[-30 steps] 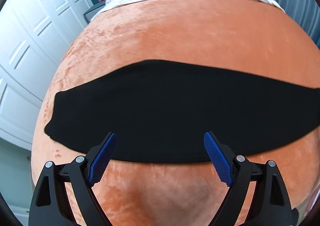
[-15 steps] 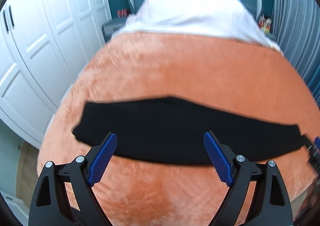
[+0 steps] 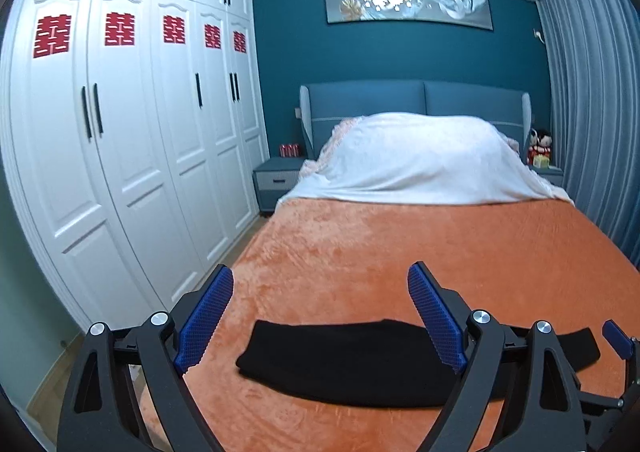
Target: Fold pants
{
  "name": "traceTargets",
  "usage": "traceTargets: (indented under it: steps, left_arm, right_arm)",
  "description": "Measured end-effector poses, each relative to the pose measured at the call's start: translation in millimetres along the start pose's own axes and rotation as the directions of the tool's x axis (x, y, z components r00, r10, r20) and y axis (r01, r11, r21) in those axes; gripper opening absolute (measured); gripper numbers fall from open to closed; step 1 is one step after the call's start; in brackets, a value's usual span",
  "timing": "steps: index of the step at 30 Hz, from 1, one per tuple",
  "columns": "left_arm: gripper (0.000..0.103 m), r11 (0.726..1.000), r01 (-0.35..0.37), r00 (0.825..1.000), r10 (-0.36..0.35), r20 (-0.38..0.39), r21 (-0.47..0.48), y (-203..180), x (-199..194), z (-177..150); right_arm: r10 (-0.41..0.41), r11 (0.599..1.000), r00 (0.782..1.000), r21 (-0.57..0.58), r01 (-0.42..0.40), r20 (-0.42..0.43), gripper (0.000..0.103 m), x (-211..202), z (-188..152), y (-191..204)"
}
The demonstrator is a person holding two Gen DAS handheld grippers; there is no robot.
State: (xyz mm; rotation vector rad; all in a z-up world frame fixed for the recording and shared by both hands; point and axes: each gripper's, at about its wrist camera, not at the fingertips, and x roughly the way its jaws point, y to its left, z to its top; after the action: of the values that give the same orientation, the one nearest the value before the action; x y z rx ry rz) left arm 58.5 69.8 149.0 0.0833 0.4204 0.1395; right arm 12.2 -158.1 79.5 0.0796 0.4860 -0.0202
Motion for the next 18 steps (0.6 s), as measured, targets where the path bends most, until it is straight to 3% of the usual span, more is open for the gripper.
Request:
traceTargets:
  steps: [8, 13, 18]
  left_arm:
    - [0.087, 0.997, -0.049, 0.994, 0.054, 0.091, -0.052, 34.0, -53.3, 23.8]
    - [0.087, 0.994, -0.086, 0.99, 0.093, 0.108, -0.07, 49.7, -73.8, 36.6]
    - [0.087, 0.989, -0.138, 0.983, 0.143, 0.117, -0.051, 63.7, -90.3, 48.5]
  right_arm:
    - [0.074, 0.997, 0.992, -0.001, -0.074, 0.101, 0.093, -50.8, 20.0, 30.3]
    - [0.086, 0.996, 0.98, -0.037, -0.081, 0.182, 0.096, -84.0, 34.7, 49.9]
    - [0.119, 0.992, 0.971, -0.056, -0.11, 0.208, 0.096, -99.2, 38.0, 62.6]
